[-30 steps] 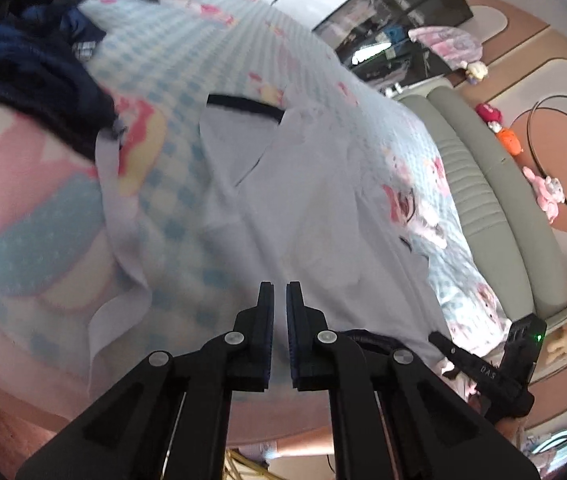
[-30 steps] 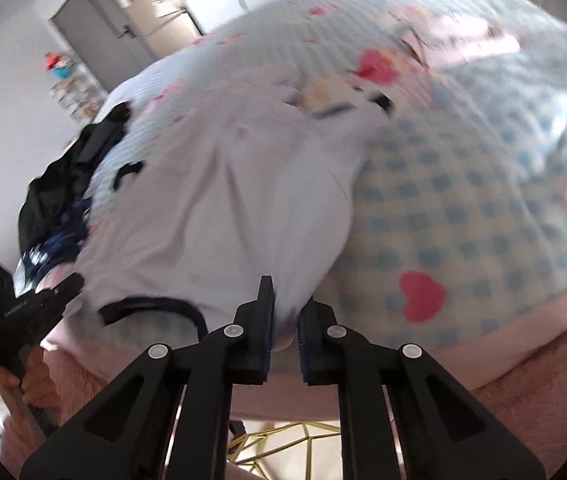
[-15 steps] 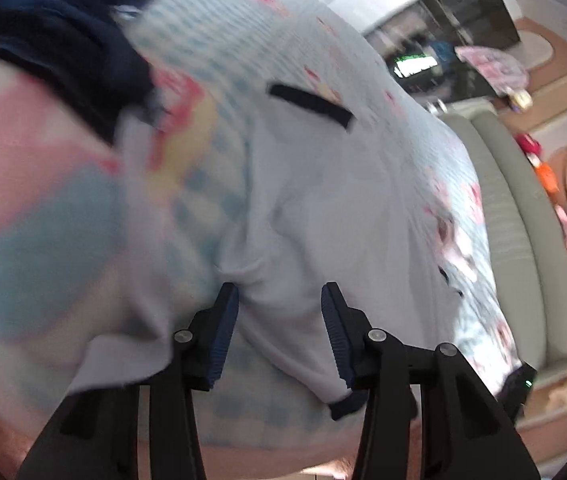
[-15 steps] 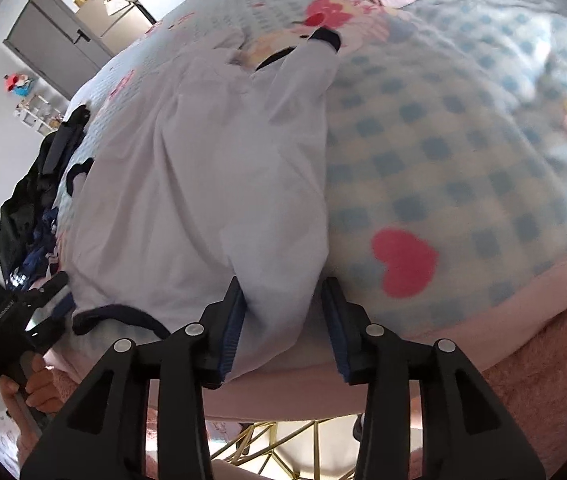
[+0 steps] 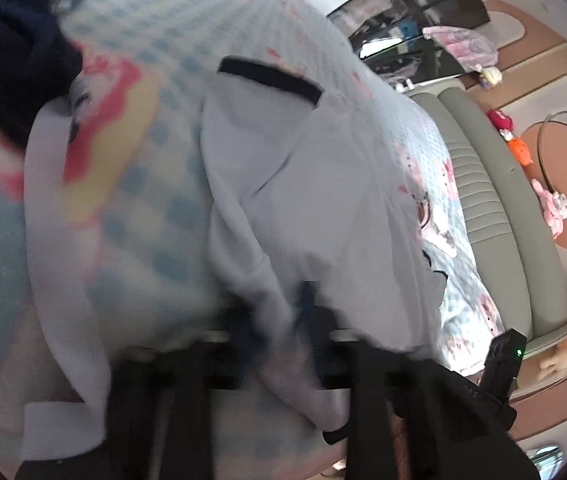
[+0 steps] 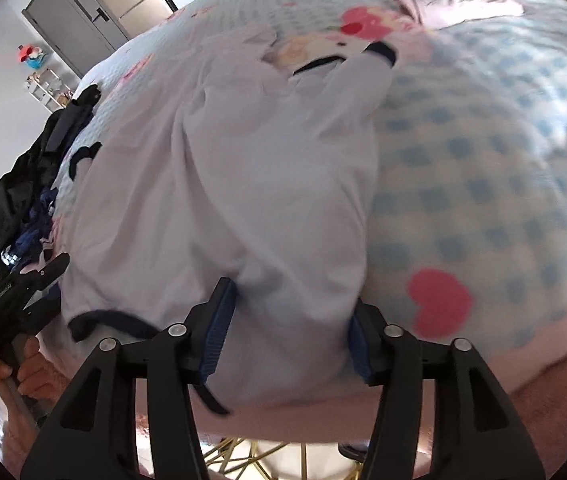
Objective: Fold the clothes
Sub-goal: 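Pull the hem with both grippers to smooth the shirt flat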
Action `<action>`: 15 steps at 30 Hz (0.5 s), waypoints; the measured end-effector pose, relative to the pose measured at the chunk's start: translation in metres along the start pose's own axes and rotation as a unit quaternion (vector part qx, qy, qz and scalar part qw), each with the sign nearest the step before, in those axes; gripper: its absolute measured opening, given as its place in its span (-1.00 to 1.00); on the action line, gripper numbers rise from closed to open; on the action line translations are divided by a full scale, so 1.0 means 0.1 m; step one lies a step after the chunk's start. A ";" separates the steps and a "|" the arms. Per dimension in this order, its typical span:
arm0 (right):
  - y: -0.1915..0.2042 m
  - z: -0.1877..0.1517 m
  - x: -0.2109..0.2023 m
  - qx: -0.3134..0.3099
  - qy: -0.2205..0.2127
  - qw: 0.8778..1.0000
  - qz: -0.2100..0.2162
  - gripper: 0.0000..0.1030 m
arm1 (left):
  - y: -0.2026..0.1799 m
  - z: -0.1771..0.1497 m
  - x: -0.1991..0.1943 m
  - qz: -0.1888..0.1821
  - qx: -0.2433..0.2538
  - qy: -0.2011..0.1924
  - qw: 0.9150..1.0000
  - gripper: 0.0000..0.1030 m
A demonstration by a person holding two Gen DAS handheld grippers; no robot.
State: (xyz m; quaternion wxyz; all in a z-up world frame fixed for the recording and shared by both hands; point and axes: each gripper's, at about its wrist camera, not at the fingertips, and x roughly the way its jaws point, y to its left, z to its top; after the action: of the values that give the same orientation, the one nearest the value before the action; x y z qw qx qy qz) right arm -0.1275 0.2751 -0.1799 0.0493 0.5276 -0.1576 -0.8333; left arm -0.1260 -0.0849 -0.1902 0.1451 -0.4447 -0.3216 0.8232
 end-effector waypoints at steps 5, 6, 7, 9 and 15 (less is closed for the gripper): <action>0.01 0.00 -0.14 0.004 -0.031 0.999 -0.008 -0.73 | -0.07 -0.03 -0.35 0.097 0.011 -0.059 0.993 -0.88; 0.01 -0.03 -0.19 -0.002 -0.035 0.999 -0.018 -0.74 | -0.06 -0.07 -0.39 0.093 0.006 -0.053 0.994 -0.89; 0.01 -0.07 -0.23 -0.011 -0.039 0.999 -0.031 -0.74 | -0.05 -0.10 -0.43 0.090 0.002 -0.047 0.995 -0.89; 0.00 -0.13 -0.30 -0.017 -0.041 0.998 -0.048 -0.75 | -0.05 -0.18 -0.46 0.087 0.002 -0.033 0.996 -0.88; -0.09 -0.19 -0.27 -0.002 -0.036 0.999 -0.037 -0.58 | 0.22 -0.33 -0.39 -0.028 -0.072 0.015 0.997 -0.47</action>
State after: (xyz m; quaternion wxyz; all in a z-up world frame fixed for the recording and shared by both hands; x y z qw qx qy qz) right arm -0.0984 0.2867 -0.1669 0.0142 0.5029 -0.1379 -0.8531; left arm -0.0762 -0.1087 -0.1932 0.1403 -0.4569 -0.3897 0.7872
